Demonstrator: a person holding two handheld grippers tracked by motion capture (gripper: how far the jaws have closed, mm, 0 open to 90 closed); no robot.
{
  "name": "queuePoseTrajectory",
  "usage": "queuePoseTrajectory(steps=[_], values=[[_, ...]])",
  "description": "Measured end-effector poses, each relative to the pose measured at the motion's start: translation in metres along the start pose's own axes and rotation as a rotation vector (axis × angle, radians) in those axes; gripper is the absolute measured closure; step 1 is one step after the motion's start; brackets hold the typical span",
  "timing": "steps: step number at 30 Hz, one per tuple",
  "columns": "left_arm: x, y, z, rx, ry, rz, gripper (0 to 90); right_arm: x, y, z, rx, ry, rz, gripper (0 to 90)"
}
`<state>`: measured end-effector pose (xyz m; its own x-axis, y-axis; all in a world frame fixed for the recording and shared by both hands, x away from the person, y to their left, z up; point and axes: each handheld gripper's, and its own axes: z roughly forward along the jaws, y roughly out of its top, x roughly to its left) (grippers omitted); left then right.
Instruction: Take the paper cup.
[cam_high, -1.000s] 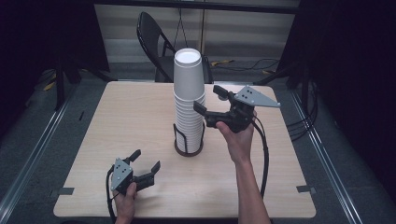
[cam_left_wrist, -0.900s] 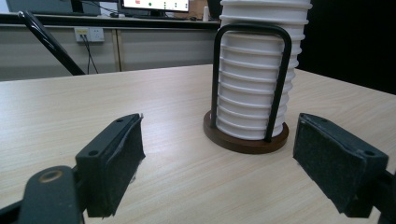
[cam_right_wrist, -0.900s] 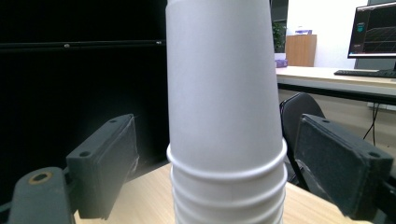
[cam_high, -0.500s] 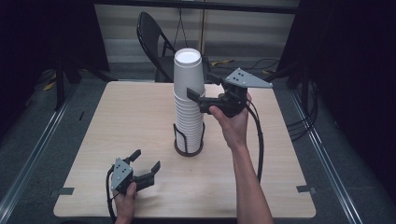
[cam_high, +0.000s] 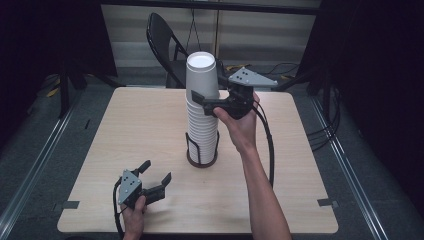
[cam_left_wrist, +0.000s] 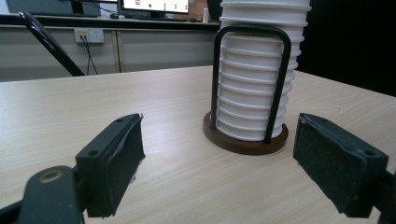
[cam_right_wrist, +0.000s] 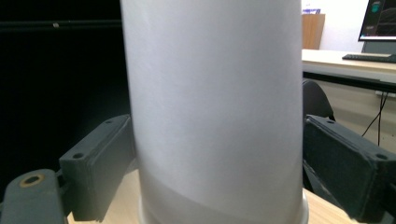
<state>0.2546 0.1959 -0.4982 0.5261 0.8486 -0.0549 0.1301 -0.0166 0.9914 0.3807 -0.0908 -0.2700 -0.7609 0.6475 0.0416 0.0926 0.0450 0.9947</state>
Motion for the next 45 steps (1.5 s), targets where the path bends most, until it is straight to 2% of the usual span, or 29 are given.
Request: queuePoseTrajectory(steps=[7, 11, 24, 27, 29, 39, 45], values=[[0.000, 0.000, 0.000, -0.002, -0.001, -0.001, 16.0, -0.001, 0.001, 0.016, 0.038, 0.002, 0.004, 9.9], [0.000, 0.000, 0.000, -0.002, -0.003, -0.001, 16.0, 0.000, -0.001, 0.022, 0.061, -0.018, -0.012, 10.1], [0.000, 0.000, 0.000, -0.001, -0.003, 0.000, 16.0, 0.001, 0.000, 0.024, 0.071, -0.024, -0.030, 11.7], [0.000, 0.000, 0.000, 0.000, -0.002, 0.002, 16.1, 0.000, 0.000, 0.024, 0.068, -0.024, -0.027, 12.1], [0.000, 0.000, 0.000, 0.000, -0.004, 0.001, 16.0, 0.000, 0.004, 0.022, 0.042, -0.031, -0.027, 12.3], [0.000, 0.000, 0.000, 0.000, -0.002, 0.003, 16.0, -0.001, 0.015, 0.019, 0.016, -0.023, -0.018, 13.0], [0.000, 0.000, 0.000, -0.001, 0.000, 0.006, 16.0, 0.000, 0.023, 0.018, 0.000, -0.028, -0.035, 13.1]])
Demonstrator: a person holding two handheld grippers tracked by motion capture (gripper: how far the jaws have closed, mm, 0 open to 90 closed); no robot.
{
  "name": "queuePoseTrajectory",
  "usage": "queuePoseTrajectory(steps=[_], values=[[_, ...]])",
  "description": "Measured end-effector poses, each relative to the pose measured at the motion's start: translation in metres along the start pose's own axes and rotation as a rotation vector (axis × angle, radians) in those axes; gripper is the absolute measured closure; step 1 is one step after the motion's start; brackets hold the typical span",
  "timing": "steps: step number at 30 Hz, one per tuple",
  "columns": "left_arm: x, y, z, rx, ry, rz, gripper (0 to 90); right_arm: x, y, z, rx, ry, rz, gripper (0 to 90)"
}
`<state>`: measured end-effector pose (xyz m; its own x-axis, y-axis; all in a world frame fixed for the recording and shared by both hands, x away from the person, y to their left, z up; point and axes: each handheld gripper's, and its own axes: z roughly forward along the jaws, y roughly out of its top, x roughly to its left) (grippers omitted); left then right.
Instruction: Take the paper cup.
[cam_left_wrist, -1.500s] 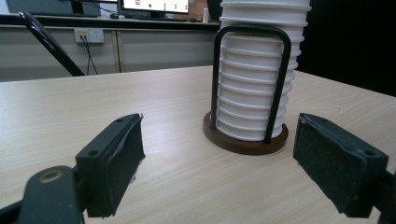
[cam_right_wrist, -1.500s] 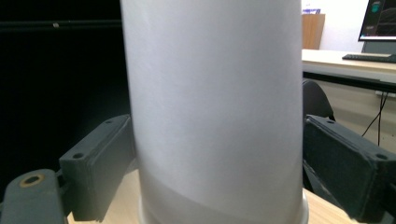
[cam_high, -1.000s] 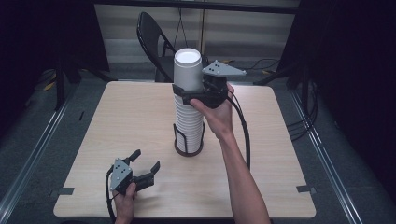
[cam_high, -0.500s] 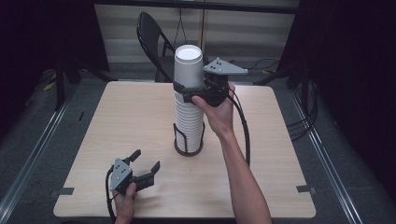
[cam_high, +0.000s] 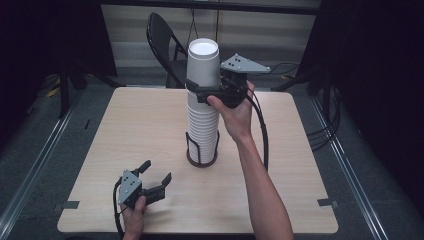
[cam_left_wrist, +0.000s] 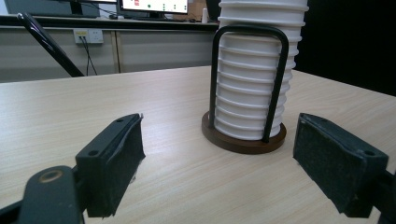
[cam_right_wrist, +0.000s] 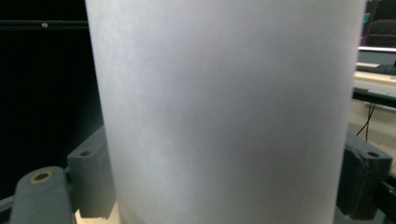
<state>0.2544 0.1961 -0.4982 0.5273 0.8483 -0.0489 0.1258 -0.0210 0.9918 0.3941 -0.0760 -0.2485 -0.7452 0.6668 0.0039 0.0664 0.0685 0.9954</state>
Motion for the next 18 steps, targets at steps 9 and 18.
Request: queuePoseTrajectory(steps=[9, 18], values=[[0.000, 0.000, 0.000, 0.000, -0.001, -0.002, 16.0, -0.001, 0.013, -0.001, -0.041, 0.007, 0.010, 13.4], [0.000, 0.000, 0.000, 0.001, -0.003, -0.004, 16.0, 0.000, 0.023, -0.001, -0.057, 0.005, 0.008, 13.5]])
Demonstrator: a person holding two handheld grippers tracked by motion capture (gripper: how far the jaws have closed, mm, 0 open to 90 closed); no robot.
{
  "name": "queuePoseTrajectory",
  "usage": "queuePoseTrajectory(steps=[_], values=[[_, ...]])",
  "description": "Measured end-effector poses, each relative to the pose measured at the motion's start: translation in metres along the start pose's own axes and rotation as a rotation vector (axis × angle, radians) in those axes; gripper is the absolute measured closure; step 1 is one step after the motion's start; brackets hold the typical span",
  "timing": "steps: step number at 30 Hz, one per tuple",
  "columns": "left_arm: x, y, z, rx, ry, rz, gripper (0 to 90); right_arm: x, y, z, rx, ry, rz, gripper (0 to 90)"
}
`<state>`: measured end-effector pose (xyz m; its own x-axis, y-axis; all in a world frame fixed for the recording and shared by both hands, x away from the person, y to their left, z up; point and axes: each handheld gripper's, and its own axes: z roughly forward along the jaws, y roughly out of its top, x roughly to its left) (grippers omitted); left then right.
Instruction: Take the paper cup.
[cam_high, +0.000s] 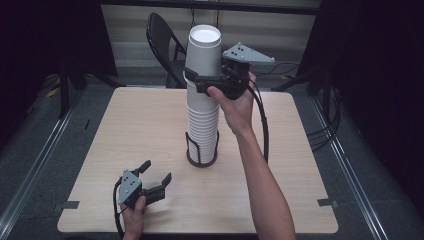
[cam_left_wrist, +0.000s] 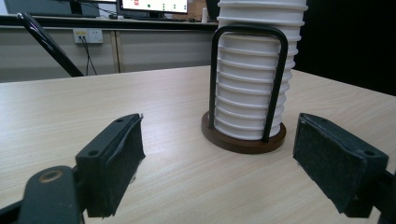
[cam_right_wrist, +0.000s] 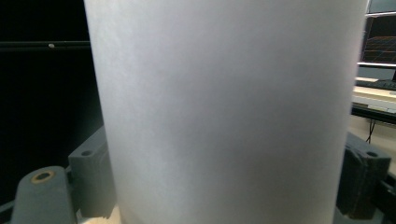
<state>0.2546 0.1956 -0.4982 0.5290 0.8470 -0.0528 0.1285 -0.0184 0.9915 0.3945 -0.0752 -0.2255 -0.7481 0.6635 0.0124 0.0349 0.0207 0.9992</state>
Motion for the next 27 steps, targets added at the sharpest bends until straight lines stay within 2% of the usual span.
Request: queuePoseTrajectory(steps=[10, 15, 17, 20, 23, 27], values=[[0.000, 0.000, 0.000, 0.003, 0.002, 0.004, 16.0, -0.002, 0.010, -0.007, -0.046, 0.004, 0.014, 13.6], [0.000, 0.000, 0.000, 0.010, -0.002, 0.014, 16.1, -0.002, 0.011, -0.009, -0.050, 0.009, 0.011, 13.6], [0.000, 0.000, 0.000, 0.008, -0.001, 0.015, 16.0, -0.002, 0.014, -0.010, -0.068, 0.004, 0.006, 13.7], [-0.001, 0.000, 0.000, 0.008, 0.004, 0.005, 16.0, -0.002, 0.015, -0.011, -0.074, 0.009, 0.006, 13.6], [0.000, 0.000, 0.000, 0.010, 0.003, 0.015, 16.0, 0.000, 0.015, -0.012, -0.088, 0.015, -0.003, 13.6], [0.000, 0.000, 0.000, 0.005, 0.004, 0.005, 16.0, 0.002, 0.018, -0.012, -0.103, 0.004, 0.000, 13.6]])
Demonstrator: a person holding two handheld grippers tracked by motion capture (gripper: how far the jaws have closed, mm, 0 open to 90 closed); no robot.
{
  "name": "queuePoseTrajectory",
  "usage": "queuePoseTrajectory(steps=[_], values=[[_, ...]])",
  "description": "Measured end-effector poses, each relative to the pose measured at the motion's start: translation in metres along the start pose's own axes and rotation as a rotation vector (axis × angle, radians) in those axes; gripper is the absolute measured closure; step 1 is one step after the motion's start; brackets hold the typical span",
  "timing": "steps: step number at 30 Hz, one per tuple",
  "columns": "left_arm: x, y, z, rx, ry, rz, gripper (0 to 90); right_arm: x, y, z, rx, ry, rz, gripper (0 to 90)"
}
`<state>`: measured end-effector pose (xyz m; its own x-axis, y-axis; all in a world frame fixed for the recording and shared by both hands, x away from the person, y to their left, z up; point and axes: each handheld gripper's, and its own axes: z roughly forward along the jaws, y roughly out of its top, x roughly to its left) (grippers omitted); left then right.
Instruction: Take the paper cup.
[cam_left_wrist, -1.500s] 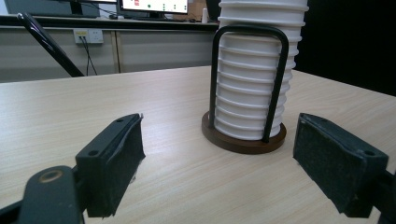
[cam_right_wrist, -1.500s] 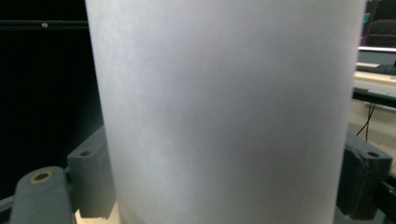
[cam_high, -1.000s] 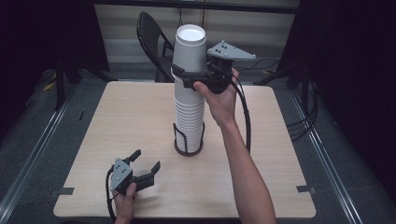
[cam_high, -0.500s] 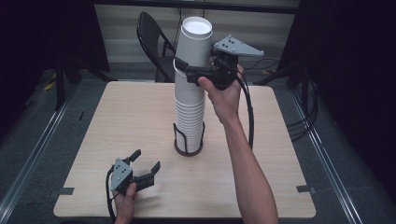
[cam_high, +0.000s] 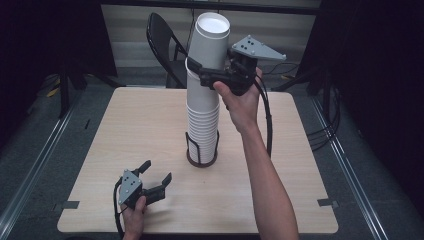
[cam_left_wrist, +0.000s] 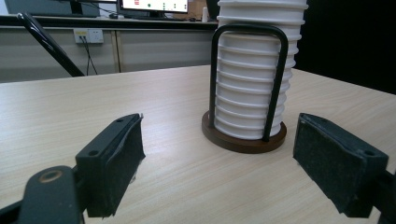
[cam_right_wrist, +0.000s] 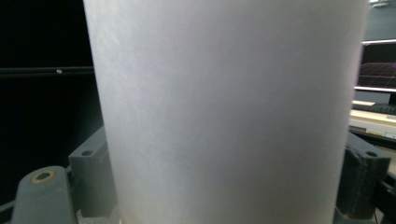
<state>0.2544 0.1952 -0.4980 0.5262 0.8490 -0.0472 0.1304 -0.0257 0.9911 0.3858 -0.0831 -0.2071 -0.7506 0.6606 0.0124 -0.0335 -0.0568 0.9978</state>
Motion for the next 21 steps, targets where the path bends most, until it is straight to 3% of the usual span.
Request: queuePoseTrajectory(steps=[6, 11, 15, 21], values=[[0.000, 0.000, 0.000, 0.001, 0.000, 0.001, 16.0, -0.004, 0.004, -0.005, -0.023, -0.013, 0.007, 13.6], [0.000, 0.000, 0.000, 0.000, 0.002, 0.001, 16.0, -0.008, 0.008, -0.013, -0.044, -0.037, 0.045, 13.8], [0.000, 0.000, 0.000, 0.000, 0.003, 0.007, 16.0, -0.010, 0.009, -0.018, -0.042, -0.038, 0.044, 13.9], [0.000, 0.000, 0.000, 0.001, 0.002, 0.002, 16.0, -0.017, 0.005, -0.032, -0.042, -0.077, 0.075, 14.0]])
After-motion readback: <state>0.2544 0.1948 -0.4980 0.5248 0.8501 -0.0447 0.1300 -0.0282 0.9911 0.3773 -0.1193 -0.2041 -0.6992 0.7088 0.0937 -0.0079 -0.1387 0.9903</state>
